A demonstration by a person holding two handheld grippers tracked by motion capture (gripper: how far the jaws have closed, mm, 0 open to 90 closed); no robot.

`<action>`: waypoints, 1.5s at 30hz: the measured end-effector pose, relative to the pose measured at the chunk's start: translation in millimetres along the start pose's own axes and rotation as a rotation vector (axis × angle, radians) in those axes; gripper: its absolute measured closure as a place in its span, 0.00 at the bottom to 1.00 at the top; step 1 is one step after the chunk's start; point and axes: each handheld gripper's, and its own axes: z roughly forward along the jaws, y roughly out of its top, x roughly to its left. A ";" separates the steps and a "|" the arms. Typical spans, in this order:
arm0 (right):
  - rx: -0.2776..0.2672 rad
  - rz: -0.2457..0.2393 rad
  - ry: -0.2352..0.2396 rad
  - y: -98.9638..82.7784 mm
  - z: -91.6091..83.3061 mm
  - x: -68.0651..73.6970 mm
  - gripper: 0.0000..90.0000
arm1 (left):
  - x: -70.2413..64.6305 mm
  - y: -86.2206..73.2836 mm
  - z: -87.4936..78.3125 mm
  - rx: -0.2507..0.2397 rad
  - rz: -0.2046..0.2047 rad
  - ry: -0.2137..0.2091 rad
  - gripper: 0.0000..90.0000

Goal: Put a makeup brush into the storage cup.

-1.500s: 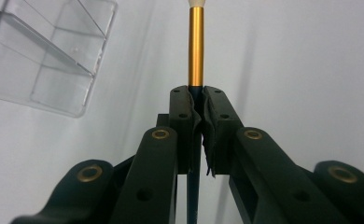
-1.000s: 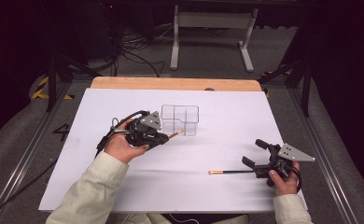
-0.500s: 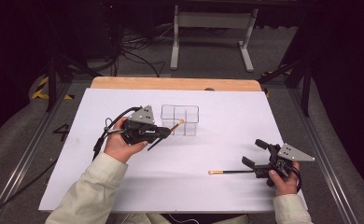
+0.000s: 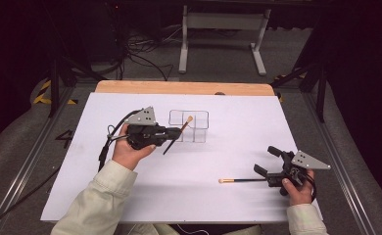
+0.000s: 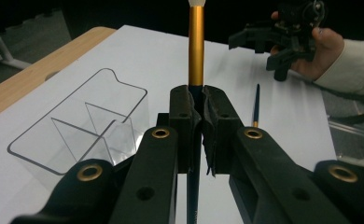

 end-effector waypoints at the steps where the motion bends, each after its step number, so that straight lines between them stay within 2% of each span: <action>1: 0.001 0.000 0.000 0.0 0.0 0.0 0.03 | 0.8 -0.7 -0.3 -0.016 -0.006 -0.004 0.92; 3: 0.002 0.001 0.001 0.0 0.2 0.0 0.03 | 2.0 -2.0 0.3 -0.041 -0.017 -0.009 0.92; 9: -0.001 0.006 -0.003 0.0 0.0 -0.4 0.02 | 4.5 -4.9 2.0 -0.091 -0.006 0.008 0.92; 14: -0.001 0.009 -0.005 0.0 0.0 -0.5 0.02 | 11.3 -9.2 3.3 -0.164 -0.029 0.007 0.92; 18: -0.001 0.009 -0.007 0.0 0.0 -0.4 0.02 | 13.4 -10.1 2.5 -0.201 -0.043 -0.001 0.92; 23: 0.000 0.009 -0.009 0.0 0.0 -0.3 0.02 | 14.6 -9.7 3.6 -0.233 -0.019 0.008 0.92; 24: 0.000 0.008 -0.010 0.0 0.0 -0.3 0.02 | 15.9 -10.0 5.5 -0.249 -0.025 0.004 0.92; 32: -0.002 0.010 -0.011 -0.1 -0.1 -0.4 0.02 | 24.2 -10.9 13.2 -0.246 -0.014 0.039 0.92; 36: 0.001 0.006 -0.011 0.0 0.2 -0.4 0.02 | 28.0 -10.8 15.2 -0.242 -0.028 0.050 0.92; 44: 0.002 0.004 -0.010 0.0 0.4 -0.2 0.02 | 32.4 -2.1 22.0 -0.240 -0.034 0.052 0.92; 45: 0.002 0.005 -0.009 0.0 0.3 -0.3 0.02 | 33.0 2.4 25.4 -0.233 -0.023 0.058 0.92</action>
